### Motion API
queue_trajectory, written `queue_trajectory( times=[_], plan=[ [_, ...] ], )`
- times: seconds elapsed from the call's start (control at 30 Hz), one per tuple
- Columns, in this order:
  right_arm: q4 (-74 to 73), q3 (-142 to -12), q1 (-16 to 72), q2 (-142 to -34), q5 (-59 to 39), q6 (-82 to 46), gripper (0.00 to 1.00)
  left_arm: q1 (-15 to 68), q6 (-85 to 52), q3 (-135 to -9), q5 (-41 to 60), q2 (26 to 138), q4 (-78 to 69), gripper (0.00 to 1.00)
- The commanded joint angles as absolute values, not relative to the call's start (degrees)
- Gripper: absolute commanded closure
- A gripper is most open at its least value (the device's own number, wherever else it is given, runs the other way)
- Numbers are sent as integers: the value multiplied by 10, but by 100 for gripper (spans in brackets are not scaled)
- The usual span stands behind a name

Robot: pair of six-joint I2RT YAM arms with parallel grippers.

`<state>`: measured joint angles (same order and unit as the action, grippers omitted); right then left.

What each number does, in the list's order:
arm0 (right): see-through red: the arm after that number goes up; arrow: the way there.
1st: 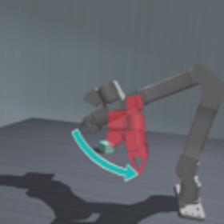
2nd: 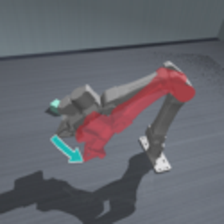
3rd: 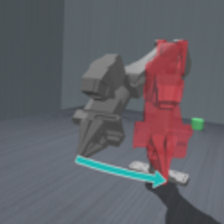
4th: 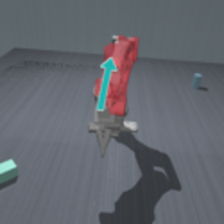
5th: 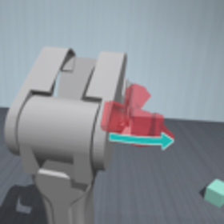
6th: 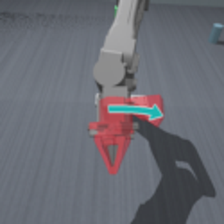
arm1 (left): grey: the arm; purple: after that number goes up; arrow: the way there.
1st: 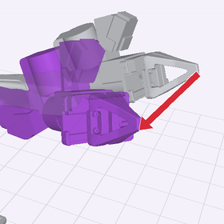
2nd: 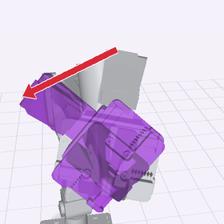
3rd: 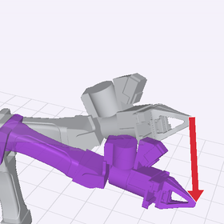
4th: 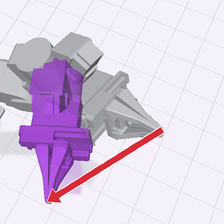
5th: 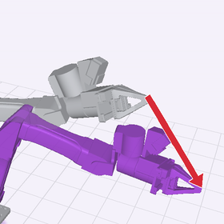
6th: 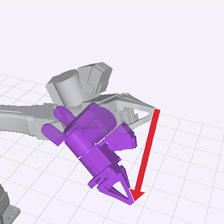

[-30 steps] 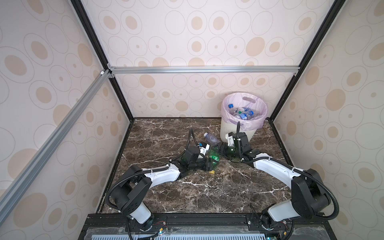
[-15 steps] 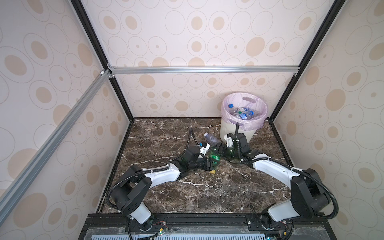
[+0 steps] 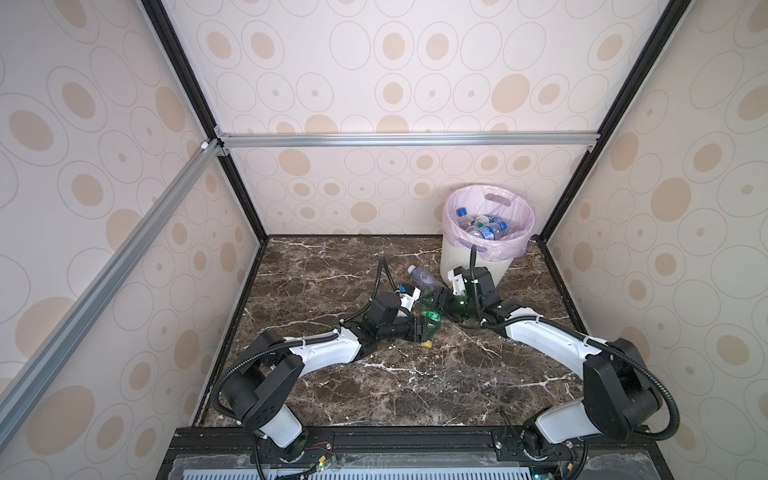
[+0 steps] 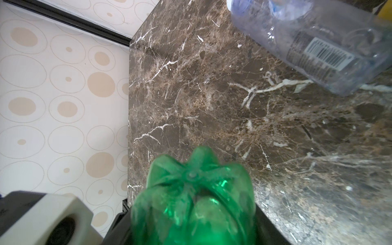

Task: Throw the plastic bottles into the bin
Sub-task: 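Close the right gripper on the Sprite bottle's base while the left holds its body, then lift the Sprite bottle over the bin with the right gripper while the left releases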

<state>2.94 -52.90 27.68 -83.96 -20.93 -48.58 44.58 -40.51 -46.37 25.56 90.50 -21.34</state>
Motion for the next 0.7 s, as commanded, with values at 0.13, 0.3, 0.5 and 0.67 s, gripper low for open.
queue_trajectory(
  times=[0.13, 0.3, 0.5, 0.67],
  plan=[
    [139, -613, 271, -824, -155, -419, 48, 450, -361, -466, 227, 852, -167, 17],
    [190, -679, 260, -816, -124, -375, 48, 449, -312, -494, 185, 811, -90, 7],
    [291, -815, 235, -813, -84, -308, 48, 452, -236, -581, 137, 793, -5, 1],
    [345, -934, 208, -811, -56, -268, 49, 460, -178, -681, 105, 806, 33, 1]
  ],
)
